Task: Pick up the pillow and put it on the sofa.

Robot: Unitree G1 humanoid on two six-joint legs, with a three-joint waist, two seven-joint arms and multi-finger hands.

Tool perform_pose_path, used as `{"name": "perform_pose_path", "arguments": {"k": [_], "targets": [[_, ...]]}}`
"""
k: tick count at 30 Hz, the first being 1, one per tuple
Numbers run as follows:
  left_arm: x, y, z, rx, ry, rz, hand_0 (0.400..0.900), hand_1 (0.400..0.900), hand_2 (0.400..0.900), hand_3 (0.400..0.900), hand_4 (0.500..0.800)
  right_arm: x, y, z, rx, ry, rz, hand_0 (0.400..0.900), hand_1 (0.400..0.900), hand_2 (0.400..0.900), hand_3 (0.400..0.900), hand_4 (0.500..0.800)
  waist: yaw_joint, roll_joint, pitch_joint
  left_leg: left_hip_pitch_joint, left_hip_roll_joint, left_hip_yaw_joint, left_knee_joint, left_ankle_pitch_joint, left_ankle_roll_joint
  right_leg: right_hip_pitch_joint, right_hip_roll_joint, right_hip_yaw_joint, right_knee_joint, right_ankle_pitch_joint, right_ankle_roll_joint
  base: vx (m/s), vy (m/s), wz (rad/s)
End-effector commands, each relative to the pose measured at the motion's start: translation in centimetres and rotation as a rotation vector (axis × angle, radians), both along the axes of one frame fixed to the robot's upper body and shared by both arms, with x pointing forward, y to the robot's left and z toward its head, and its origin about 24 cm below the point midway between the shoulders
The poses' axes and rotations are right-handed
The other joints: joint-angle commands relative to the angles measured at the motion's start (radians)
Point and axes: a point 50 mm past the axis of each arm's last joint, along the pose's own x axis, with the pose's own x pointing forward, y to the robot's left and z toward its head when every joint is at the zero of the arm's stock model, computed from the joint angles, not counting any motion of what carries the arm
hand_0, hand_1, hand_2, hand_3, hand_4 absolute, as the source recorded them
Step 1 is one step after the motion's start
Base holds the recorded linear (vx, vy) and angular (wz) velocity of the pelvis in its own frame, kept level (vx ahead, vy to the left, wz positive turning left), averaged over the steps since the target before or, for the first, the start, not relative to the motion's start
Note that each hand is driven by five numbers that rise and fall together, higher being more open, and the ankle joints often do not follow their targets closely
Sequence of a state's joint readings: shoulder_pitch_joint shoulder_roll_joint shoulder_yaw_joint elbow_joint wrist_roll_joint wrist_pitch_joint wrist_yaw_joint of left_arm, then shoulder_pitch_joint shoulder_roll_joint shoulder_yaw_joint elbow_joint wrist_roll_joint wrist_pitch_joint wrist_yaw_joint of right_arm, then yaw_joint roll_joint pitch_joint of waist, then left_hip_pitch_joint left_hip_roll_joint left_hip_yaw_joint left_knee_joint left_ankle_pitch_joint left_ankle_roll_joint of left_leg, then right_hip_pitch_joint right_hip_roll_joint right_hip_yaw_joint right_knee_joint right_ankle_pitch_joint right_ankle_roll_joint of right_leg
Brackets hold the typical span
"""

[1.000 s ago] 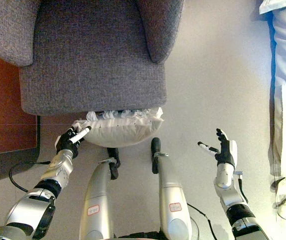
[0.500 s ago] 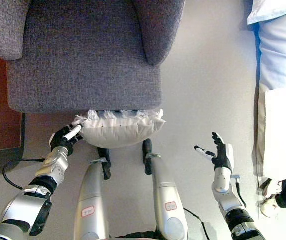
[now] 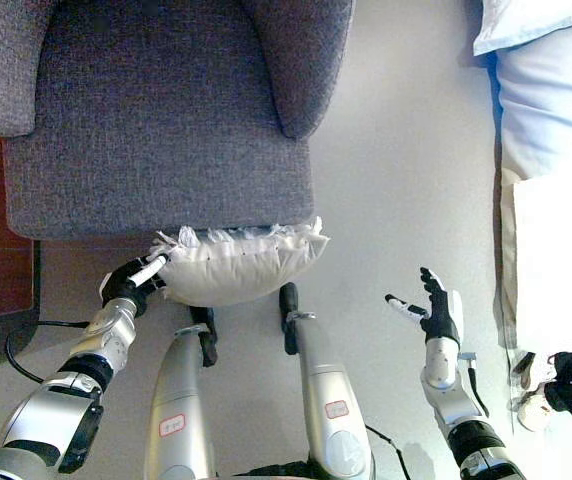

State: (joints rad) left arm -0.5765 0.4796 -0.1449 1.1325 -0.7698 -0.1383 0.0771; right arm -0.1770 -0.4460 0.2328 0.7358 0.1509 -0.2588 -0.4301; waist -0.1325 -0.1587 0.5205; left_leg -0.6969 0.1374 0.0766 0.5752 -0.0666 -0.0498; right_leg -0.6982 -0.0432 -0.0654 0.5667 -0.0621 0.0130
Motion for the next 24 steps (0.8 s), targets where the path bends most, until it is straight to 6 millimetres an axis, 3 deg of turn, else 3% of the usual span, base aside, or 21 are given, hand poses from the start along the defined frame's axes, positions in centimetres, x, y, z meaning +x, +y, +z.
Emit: {"name": "perform_pose_path", "arguments": {"k": [1,10,19,24], "targets": [[1.7,-0.3,2.9,0.064,-0.121,-0.088,0.400,0.400,0.400,0.400,0.500,0.3,-0.6,2.1,-0.024,-0.123,-0.004,0.900,0.900,0.900,0.900,0.800,0.009,-0.028,-0.001,-0.002,-0.029,0.007,0.021,-0.059,0.010,0.066,0.015,-0.052,-0.049,-0.029,0.034,0.00,0.000,0.00],[0.0,-0.9,0.5,0.072,-0.069,-0.132,0.400,0.400,0.400,0.400,0.500,-0.3,-1.4,1.5,-0.032,-0.089,-0.014,0.900,0.900,0.900,0.900,0.800,0.012,0.004,-0.042,0.126,-0.043,0.032,-0.071,-0.033,-0.003,0.185,0.016,-0.051,-0.128,-0.042,0.028,-0.01,0.027,-0.05],[-6.3,-2.1,-6.8,-0.048,0.136,-0.171,0.400,0.400,0.400,0.400,0.500,-2.6,-3.1,-2.1,-0.054,0.128,-0.020,0.900,0.900,0.900,0.900,0.800,0.040,0.115,-0.245,0.470,-0.042,0.084,-0.371,0.047,-0.035,0.502,-0.035,-0.085,-0.374,-0.017,0.050,0.06,0.077,-0.11],[-9.1,-2.1,-8.7,-0.042,0.228,-0.206,0.400,0.400,0.400,0.400,0.500,-3.9,-3.8,-3.2,-0.063,0.220,-0.036,0.900,0.900,0.900,0.900,0.800,0.061,0.144,-0.349,0.615,-0.036,0.122,-0.494,0.068,-0.042,0.640,-0.054,-0.125,-0.483,0.011,0.070,0.16,0.051,-0.03]]}}
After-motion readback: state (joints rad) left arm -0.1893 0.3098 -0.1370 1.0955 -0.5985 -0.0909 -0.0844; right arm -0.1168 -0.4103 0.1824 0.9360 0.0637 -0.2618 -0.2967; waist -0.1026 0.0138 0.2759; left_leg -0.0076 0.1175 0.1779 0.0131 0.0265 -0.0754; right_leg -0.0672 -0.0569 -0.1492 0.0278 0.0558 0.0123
